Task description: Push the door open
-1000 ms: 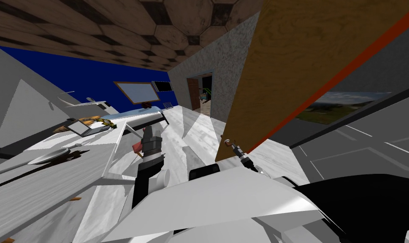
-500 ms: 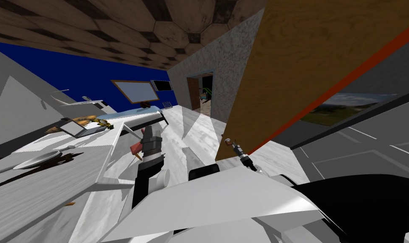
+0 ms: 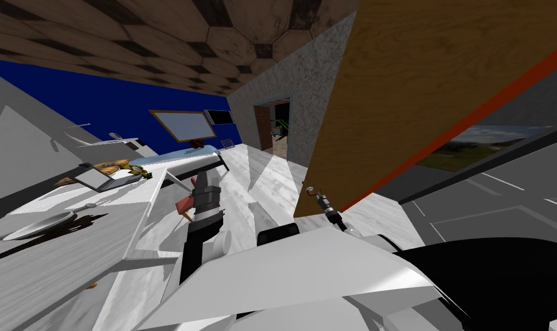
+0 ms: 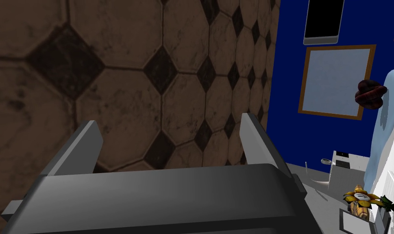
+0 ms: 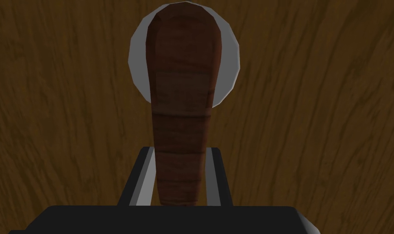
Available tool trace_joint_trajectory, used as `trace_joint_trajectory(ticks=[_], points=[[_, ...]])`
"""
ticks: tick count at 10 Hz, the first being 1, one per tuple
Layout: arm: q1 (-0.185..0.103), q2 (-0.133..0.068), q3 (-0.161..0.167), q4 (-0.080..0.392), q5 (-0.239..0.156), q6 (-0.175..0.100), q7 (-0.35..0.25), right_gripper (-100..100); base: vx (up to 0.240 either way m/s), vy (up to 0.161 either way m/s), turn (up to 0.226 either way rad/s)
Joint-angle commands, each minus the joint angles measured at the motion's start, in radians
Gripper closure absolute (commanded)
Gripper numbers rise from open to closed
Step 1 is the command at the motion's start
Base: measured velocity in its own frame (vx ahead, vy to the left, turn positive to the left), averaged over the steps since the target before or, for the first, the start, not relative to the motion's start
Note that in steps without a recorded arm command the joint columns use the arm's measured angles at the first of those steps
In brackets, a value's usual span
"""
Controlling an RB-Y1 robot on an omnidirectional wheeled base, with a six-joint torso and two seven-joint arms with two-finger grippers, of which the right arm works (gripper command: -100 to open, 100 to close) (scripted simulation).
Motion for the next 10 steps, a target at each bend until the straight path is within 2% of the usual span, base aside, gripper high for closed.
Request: trace_joint_trajectory(ticks=[1,4,5,6,7,10], points=[[0.005,-0.005,-0.006,-0.031,-0.004,0.012,0.003,100,0.011,-0.002,0.001],[-0.033,0.019,-0.045,-0.026,-0.045,0.078,0.043,100,0.099,0.053,-0.041],[-0.033,0.019,-0.045,-0.026,-0.045,0.078,0.043,100,0.117,0.049,-0.014],[-0.033,0.019,-0.045,-0.003,-0.045,0.078,0.043,100,0.055,0.002,0.022],[-0.033,0.019,-0.045,-0.026,-0.045,0.078,0.043,100,0.016,-0.012,0.007],[-0.072,0.043,-0.085,-0.021,-0.086,0.147,0.084,100,0.125,0.049,-0.039]])
